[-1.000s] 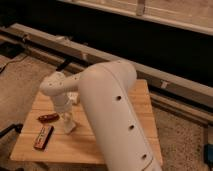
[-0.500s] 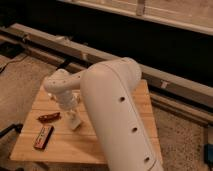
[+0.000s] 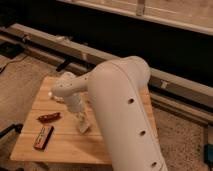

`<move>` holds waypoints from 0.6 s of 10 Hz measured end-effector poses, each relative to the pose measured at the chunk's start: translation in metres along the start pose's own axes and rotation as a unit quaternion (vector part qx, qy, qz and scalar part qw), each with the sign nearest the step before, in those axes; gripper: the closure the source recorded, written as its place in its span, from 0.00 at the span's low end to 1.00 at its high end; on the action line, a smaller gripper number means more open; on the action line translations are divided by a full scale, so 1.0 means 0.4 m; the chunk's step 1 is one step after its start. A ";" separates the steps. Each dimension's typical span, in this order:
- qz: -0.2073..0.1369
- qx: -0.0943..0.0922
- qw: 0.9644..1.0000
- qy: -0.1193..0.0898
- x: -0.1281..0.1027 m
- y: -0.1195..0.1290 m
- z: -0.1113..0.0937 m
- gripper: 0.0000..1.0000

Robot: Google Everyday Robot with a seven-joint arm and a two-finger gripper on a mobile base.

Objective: Wipe the white sponge on the table

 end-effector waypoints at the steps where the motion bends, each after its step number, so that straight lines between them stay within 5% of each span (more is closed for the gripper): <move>1: 0.003 0.003 1.000 0.005 0.018 -0.011 0.008 0.89; 6: -0.014 0.010 0.999 0.038 0.096 0.005 0.051 0.89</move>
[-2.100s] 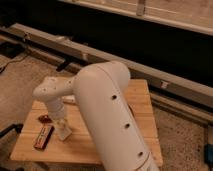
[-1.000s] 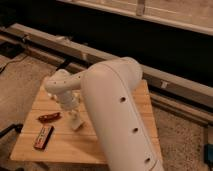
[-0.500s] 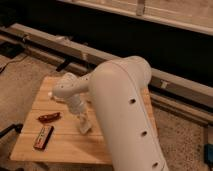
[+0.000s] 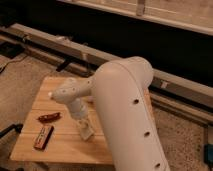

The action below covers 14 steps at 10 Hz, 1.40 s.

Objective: Wipe the white sponge on the table

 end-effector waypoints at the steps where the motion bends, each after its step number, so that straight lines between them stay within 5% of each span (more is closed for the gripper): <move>1: -0.011 0.003 1.000 0.005 0.008 0.007 0.006 0.89; 9: -0.113 0.011 0.993 0.016 0.060 0.165 0.007 0.89; 14: -0.130 -0.015 0.991 0.005 0.030 0.237 -0.010 0.89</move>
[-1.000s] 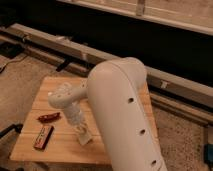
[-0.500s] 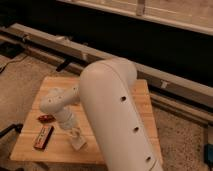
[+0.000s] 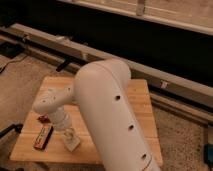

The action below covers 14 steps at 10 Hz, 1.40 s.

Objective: Wipe the white sponge on the table

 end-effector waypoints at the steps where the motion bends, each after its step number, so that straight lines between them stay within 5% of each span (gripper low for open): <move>1: 0.001 -0.006 1.000 -0.004 -0.017 0.006 -0.004 0.89; 7: 0.041 -0.031 0.998 -0.033 -0.133 -0.027 -0.056 0.89; 11: 0.118 -0.032 0.992 -0.042 -0.166 -0.114 -0.077 0.89; 14: 0.162 -0.022 0.986 -0.043 -0.140 -0.172 -0.071 0.89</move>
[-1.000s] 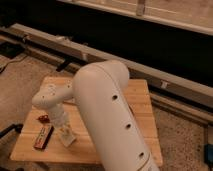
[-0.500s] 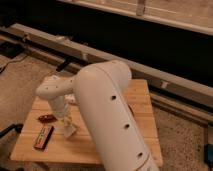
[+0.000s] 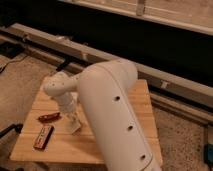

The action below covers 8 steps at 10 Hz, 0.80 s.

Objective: Wipe the white sponge on the table

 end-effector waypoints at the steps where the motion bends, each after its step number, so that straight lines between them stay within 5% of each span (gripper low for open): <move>1: 0.012 0.005 1.000 -0.002 0.011 -0.027 -0.002 0.89; 6: 0.029 0.026 0.999 -0.001 0.064 -0.098 -0.022 0.87; 8: 0.008 0.022 1.000 0.011 0.096 -0.093 -0.025 0.72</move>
